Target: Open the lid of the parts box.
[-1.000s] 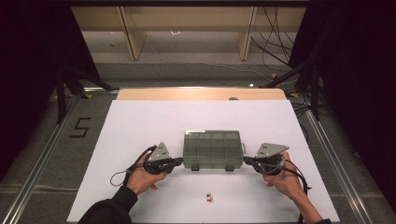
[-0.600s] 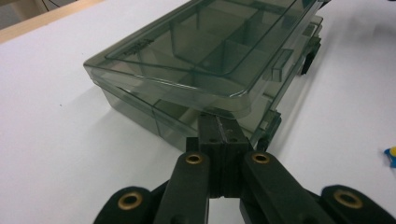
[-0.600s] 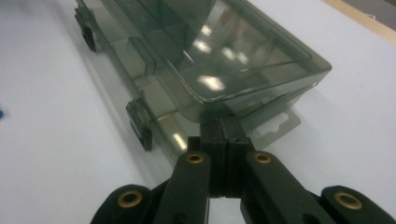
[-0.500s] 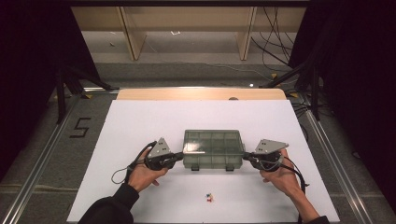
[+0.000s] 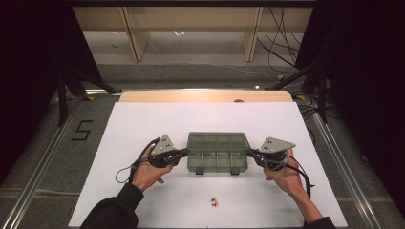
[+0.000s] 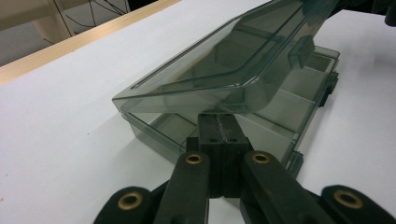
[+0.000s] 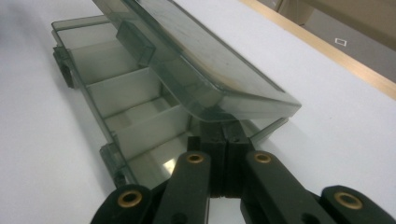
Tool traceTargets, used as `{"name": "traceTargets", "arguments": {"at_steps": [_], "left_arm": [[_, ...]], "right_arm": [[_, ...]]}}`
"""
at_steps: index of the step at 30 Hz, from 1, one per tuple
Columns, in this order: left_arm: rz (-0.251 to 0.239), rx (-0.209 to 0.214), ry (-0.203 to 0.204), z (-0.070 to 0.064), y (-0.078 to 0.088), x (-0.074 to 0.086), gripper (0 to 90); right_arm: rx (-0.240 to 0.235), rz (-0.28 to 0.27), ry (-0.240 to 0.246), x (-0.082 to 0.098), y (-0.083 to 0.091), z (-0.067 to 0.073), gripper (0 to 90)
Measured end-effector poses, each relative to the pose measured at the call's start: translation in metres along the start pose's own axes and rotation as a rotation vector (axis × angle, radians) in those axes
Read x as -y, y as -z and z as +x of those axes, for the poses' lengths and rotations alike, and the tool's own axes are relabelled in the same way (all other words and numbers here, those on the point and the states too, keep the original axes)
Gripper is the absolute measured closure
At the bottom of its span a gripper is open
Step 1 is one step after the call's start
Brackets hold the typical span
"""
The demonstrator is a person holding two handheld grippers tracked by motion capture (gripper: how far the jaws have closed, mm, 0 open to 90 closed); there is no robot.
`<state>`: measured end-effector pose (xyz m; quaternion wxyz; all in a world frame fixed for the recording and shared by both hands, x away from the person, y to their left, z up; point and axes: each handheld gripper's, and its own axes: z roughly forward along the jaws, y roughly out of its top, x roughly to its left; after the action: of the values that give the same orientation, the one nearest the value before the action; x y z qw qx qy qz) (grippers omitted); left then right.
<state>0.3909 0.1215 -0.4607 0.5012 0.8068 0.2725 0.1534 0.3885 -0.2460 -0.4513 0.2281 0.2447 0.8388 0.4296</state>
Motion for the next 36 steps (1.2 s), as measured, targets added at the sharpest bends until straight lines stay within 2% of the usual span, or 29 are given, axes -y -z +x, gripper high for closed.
{"name": "traceTargets", "arguments": {"at_steps": [2,5,14,17,19,20,22,25,26,29,36], "left_arm": [[0.007,-0.009,0.007,0.001,-0.001,-0.002,89.7],[-0.008,-0.014,0.006,0.006,-0.002,-0.007,89.7],[-0.014,-0.012,0.021,0.009,-0.003,-0.013,89.7],[-0.014,-0.011,0.021,0.01,-0.004,-0.017,89.7],[-0.011,-0.019,0.005,0.012,-0.004,-0.019,89.7],[-0.014,-0.018,0.022,0.012,-0.005,-0.019,89.7],[-0.015,-0.021,0.015,0.013,-0.005,-0.02,89.7],[-0.017,-0.023,0.029,0.014,-0.006,-0.022,89.7],[-0.017,-0.022,0.012,0.016,-0.006,-0.023,89.7],[-0.024,-0.022,0.023,0.016,-0.006,-0.025,89.7],[-0.022,-0.02,0.021,0.015,-0.005,-0.026,89.7]], "right_arm": [[0.001,-0.006,-0.005,-0.001,-0.001,-0.001,90.0],[0.009,-0.011,0.003,-0.003,-0.002,-0.003,90.0],[0.032,-0.037,0.0,-0.009,-0.005,-0.007,90.0],[0.035,-0.039,0.001,-0.011,-0.006,-0.008,90.0],[0.039,-0.043,-0.003,-0.012,-0.007,-0.009,90.0],[0.042,-0.042,-0.004,-0.013,-0.007,-0.01,90.0],[0.045,-0.048,-0.006,-0.013,-0.008,-0.011,90.0],[0.051,-0.049,-0.005,-0.014,-0.009,-0.012,90.0],[0.051,-0.045,-0.007,-0.015,-0.008,-0.012,90.0],[0.058,-0.057,-0.007,-0.016,-0.009,-0.014,90.0],[0.048,-0.056,-0.015,-0.016,-0.009,-0.013,90.0]]}}
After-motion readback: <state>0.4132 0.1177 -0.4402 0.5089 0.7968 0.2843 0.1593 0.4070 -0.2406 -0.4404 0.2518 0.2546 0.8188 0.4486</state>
